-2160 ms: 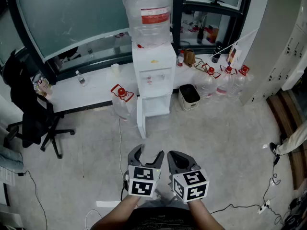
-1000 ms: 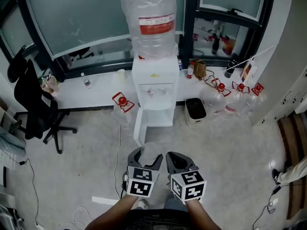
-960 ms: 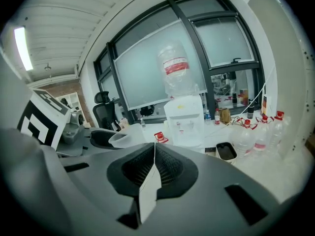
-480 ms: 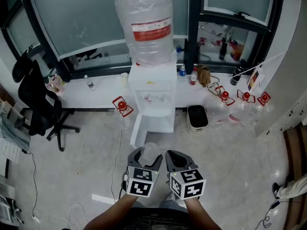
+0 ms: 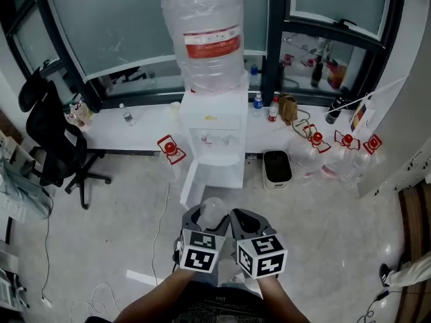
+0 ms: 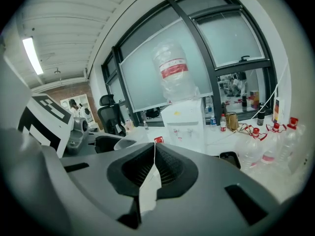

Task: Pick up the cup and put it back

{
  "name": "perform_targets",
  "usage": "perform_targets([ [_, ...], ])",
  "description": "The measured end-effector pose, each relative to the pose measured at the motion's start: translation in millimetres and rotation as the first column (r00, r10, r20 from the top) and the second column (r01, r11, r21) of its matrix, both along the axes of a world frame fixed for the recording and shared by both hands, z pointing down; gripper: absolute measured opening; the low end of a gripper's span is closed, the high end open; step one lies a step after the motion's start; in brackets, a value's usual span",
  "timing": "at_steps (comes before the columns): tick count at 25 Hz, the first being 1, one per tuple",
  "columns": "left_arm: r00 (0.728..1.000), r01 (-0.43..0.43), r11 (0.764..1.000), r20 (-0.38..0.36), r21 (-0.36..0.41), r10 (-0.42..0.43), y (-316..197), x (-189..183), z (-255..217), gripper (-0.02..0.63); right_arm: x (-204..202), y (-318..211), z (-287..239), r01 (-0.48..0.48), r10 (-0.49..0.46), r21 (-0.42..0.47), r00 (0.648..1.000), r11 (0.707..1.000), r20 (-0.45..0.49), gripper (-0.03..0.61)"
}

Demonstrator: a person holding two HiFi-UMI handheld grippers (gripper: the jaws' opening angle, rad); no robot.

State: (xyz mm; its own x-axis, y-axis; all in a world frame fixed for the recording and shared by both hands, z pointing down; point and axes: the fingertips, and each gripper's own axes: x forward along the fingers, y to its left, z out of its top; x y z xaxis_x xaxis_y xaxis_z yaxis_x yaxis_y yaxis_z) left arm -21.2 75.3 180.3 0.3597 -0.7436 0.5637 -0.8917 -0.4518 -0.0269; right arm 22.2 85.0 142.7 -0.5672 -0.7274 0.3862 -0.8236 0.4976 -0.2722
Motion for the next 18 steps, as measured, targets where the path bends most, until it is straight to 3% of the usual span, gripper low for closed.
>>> perform_targets([
  [18, 1.0, -0.005, 1.0, -0.027, -0.009, 0.005, -114.3, -9.5, 22.6, 0.301, -16.2, -118.3, 16.0, 0.003, -0.003, 0.002, 0.999, 1.0, -0.051, 0.021],
])
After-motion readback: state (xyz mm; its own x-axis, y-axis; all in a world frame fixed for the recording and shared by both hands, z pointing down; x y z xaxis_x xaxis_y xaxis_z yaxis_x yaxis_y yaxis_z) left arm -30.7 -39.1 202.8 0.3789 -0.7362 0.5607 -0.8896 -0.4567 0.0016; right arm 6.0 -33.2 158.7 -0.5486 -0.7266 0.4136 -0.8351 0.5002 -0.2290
